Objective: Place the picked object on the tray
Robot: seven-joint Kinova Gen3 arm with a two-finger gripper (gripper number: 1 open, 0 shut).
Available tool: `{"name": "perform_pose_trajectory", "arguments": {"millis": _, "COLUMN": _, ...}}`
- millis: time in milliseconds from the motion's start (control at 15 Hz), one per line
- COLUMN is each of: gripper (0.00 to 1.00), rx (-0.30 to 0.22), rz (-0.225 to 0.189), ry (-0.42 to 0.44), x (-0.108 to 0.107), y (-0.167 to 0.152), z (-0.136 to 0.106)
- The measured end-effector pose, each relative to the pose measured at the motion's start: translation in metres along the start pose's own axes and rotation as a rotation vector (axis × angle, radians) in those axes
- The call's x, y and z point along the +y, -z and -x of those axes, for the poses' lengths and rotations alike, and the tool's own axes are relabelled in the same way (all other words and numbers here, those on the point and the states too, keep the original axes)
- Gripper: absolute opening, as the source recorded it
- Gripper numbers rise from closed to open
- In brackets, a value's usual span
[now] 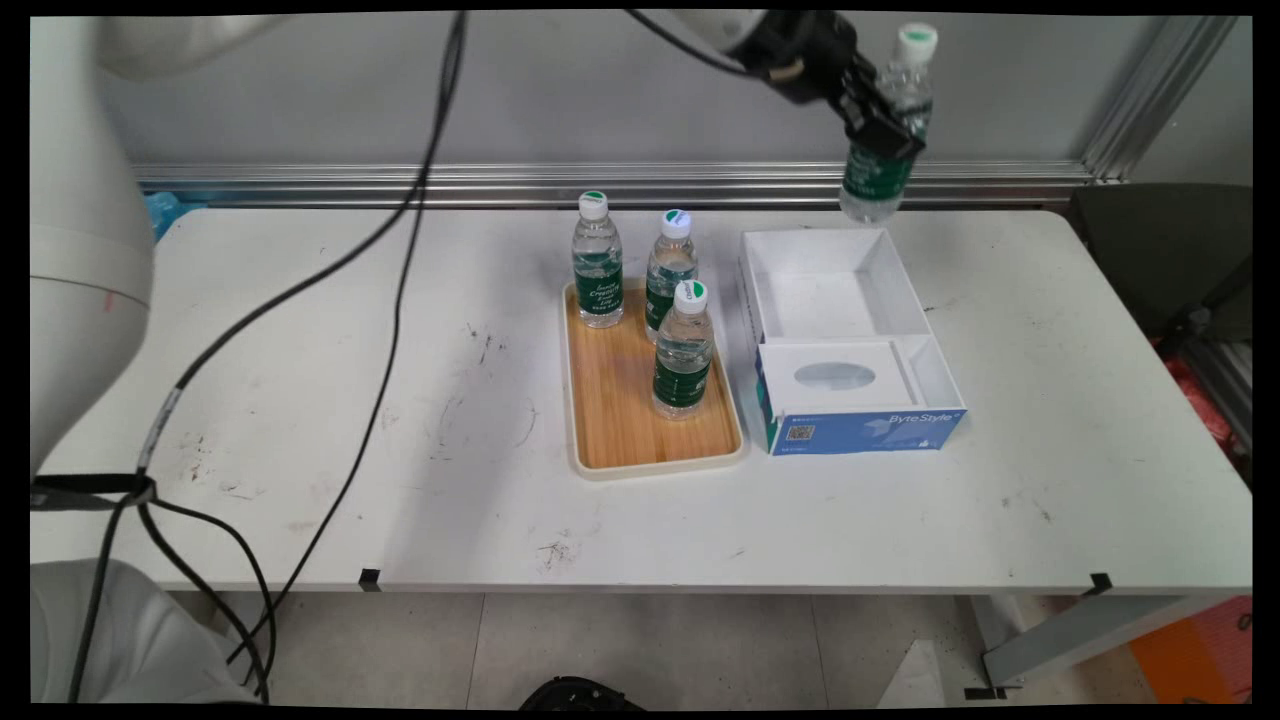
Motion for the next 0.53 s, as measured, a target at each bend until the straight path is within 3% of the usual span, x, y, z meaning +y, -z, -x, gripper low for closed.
{"name": "perform_pose_trajectory", "arguments": {"millis": 267, "gripper": 0.00, "rx": -0.008, "rz": -0.051, "ry": 0.017, "x": 0.006, "y": 0.050, "z": -0.005}}
{"name": "perform_pose_trajectory", "arguments": {"millis": 533, "gripper": 0.00, "rx": -0.046, "rz": -0.076, "ry": 0.033, "x": 0.019, "y": 0.103, "z": 0.009}}
